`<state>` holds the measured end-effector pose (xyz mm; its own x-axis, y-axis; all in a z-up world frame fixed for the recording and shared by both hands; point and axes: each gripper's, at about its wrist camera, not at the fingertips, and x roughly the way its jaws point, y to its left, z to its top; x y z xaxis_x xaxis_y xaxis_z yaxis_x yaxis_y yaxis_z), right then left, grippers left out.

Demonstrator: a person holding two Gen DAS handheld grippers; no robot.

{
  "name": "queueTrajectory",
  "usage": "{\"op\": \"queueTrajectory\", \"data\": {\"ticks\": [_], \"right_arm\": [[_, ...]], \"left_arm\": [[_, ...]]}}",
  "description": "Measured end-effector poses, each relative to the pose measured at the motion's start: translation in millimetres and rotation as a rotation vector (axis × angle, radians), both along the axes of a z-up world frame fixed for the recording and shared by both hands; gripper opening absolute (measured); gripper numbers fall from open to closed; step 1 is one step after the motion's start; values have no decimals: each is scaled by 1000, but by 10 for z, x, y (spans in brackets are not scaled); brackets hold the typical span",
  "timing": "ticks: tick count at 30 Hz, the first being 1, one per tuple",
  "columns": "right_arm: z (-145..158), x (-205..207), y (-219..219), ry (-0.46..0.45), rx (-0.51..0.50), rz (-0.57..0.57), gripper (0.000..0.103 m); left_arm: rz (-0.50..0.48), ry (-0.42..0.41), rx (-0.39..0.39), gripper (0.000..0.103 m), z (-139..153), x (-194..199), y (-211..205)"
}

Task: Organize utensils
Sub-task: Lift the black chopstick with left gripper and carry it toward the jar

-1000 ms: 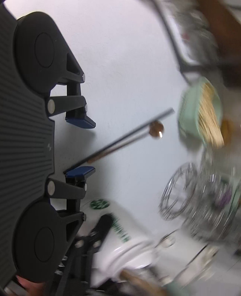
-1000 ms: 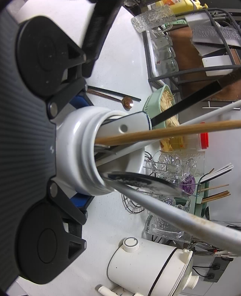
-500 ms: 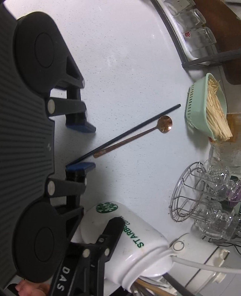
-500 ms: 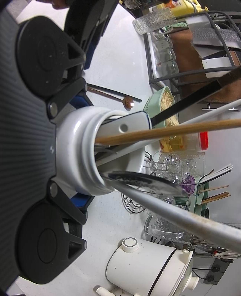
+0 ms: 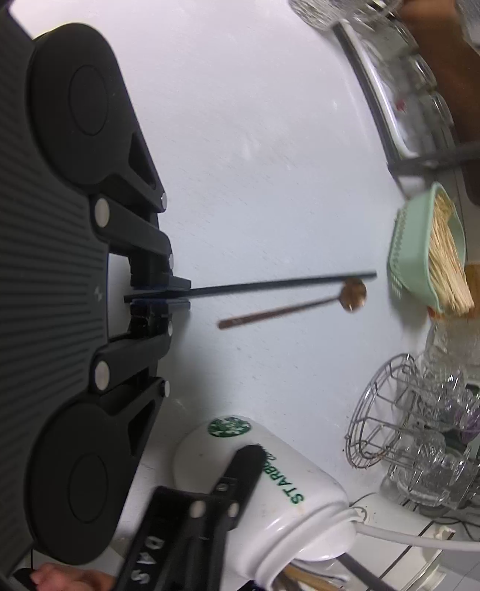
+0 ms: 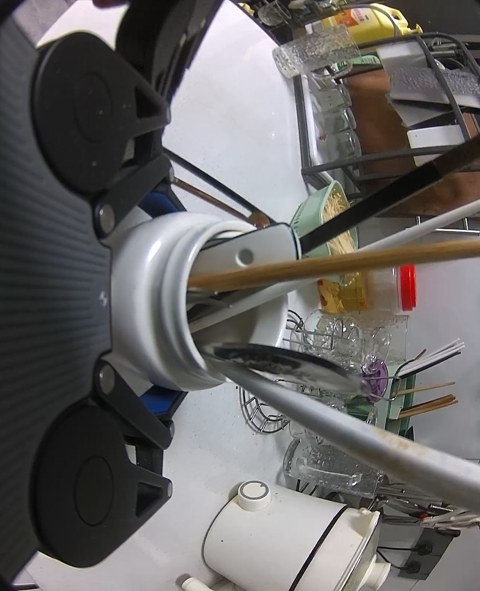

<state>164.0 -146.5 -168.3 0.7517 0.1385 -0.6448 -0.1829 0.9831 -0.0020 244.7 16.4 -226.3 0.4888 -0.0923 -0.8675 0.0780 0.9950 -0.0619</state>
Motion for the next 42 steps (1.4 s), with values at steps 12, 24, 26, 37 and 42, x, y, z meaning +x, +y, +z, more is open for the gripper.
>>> {"op": "queueTrajectory", "data": {"ticks": [12, 24, 26, 37, 42], "right_arm": [[12, 0, 14, 13, -2, 106, 91], [27, -80, 308, 36, -3, 116, 91], [31, -95, 380, 40, -3, 116, 91], [40, -86, 591, 62, -13, 167, 91], [39, -87, 601, 59, -16, 171, 91]], "left_arm": [[129, 23, -87, 4, 121, -772, 176], [147, 20, -189, 4, 218, -1229, 385], [147, 27, -201, 4, 198, -1299, 420], [197, 84, -280, 4, -3, -1641, 561], [226, 94, -325, 5, -145, -1681, 619]]}}
